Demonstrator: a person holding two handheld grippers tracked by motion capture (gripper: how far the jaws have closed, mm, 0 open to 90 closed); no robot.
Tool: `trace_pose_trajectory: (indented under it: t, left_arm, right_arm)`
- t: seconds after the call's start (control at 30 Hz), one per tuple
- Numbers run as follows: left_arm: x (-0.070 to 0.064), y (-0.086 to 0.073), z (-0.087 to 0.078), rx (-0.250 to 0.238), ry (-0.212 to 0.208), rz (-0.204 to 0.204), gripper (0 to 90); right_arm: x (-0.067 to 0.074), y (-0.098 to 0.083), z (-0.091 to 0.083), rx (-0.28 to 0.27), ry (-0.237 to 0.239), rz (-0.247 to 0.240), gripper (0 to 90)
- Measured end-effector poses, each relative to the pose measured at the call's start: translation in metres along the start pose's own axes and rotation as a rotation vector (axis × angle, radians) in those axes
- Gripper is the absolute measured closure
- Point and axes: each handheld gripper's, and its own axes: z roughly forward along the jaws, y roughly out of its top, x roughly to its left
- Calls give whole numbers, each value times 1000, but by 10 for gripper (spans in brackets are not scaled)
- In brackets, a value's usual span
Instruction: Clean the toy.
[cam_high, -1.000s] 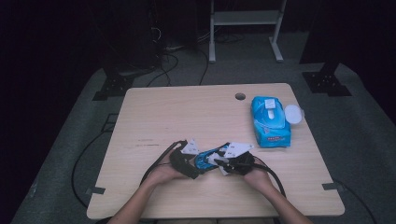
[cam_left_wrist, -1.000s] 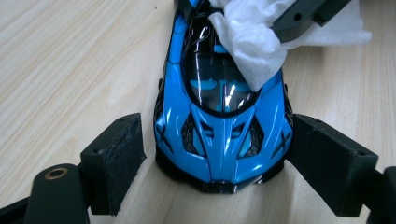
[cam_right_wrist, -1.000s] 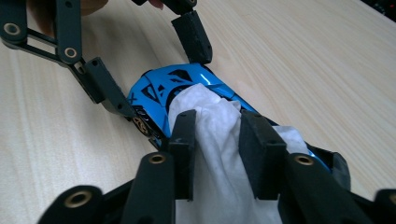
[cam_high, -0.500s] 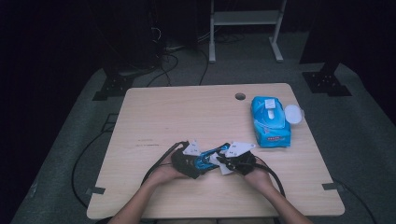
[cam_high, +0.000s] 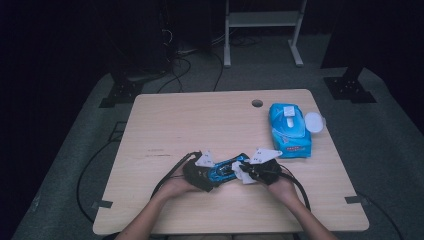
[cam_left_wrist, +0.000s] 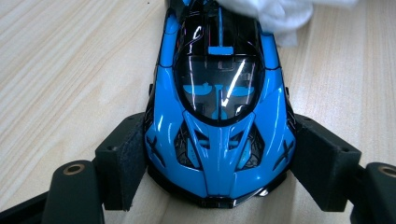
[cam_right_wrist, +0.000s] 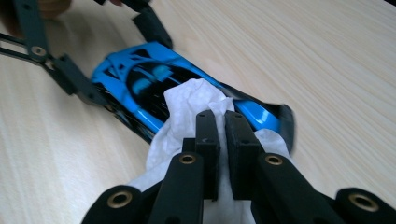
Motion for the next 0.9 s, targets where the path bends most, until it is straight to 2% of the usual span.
trace_pose_trajectory:
  t: [0.13,0.17,0.27,0.33,0.4,0.5,0.57,0.63,0.67,0.83,0.9]
  left_arm:
    - [0,0,1,-5,-1,-1,252]
    - [0,1,1,-5,-1,-7,252]
    - [0,0,1,-6,0,-5,253]
    - [-1,1,1,-6,2,-4,252]
    - [0,0,1,-3,2,2,252]
    - [0,0,0,-3,1,3,252]
    - [0,0,1,-2,-1,4,252]
    - [0,1,1,-4,-1,2,252]
    - [0,1,1,-4,-1,2,252]
    - [0,1,1,-3,2,4,252]
    - [0,1,1,-4,2,2,252]
  right_arm:
    - [8,4,5,-13,24,-11,839]
    - [13,5,9,-35,35,-28,834]
    - [16,7,9,-28,30,-46,835]
    - [13,7,8,-20,34,-43,837]
    - [8,6,5,3,2,-48,837]
    - [-6,1,-3,4,-41,-3,838]
    - [-15,-2,-11,-21,-44,43,838]
    - [-21,-2,-18,-30,-56,50,837]
    - [-22,-2,-19,-27,-45,62,837]
    - [-18,-5,-9,-4,-28,54,829]
    - [-17,-4,-6,-2,-11,55,787]
